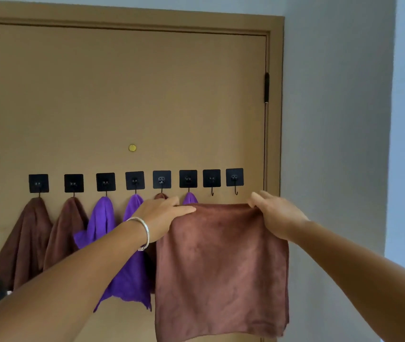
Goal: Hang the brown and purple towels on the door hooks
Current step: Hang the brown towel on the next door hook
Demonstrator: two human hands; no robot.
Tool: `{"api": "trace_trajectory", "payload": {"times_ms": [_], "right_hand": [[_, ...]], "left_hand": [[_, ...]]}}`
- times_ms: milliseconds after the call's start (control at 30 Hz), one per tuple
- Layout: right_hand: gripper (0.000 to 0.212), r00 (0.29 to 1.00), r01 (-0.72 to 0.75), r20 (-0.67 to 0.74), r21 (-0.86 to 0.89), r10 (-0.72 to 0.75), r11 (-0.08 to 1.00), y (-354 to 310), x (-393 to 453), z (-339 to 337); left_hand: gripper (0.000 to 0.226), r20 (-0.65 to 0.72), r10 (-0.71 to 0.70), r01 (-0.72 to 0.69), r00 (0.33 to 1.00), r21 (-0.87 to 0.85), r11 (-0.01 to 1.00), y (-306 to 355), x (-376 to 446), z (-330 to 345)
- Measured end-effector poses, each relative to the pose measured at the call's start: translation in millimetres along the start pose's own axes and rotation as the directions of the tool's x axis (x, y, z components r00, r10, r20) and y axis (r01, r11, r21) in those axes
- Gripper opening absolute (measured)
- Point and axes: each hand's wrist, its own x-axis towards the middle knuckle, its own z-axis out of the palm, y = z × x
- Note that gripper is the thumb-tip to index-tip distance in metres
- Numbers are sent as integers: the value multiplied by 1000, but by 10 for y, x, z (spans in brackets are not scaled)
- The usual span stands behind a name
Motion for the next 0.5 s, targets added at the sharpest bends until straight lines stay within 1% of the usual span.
{"api": "trace_trajectory", "payload": {"times_ms": [67, 133, 167, 267, 400, 500], "right_hand": [[37, 991, 133, 40, -39, -132, 990, 66, 173, 148], [32, 978, 205, 64, -84, -200, 975, 151, 363, 294], [31, 976, 210, 73, -90, -204, 974, 192, 466, 365], [38, 986, 157, 69, -93, -151, 983, 295, 795, 547], [44, 992, 124, 47, -139, -119, 982, 383, 1204, 718], [43, 996, 89, 35, -161, -85, 983, 432, 1403, 827]], "left_hand": [[84, 4, -23, 22, 1000, 42, 999, -62, 174, 117], [84, 21, -60, 58, 998, 81, 995, -103, 331, 214], [83, 44, -80, 75, 996, 101, 992, -124, 409, 251], [82, 113, -138, 117, 984, 174, 978, -193, 667, 321], [81, 141, -175, 137, 974, 248, 959, -256, 1018, 381], [79, 164, -194, 142, 967, 281, 949, -283, 1266, 454]]}}
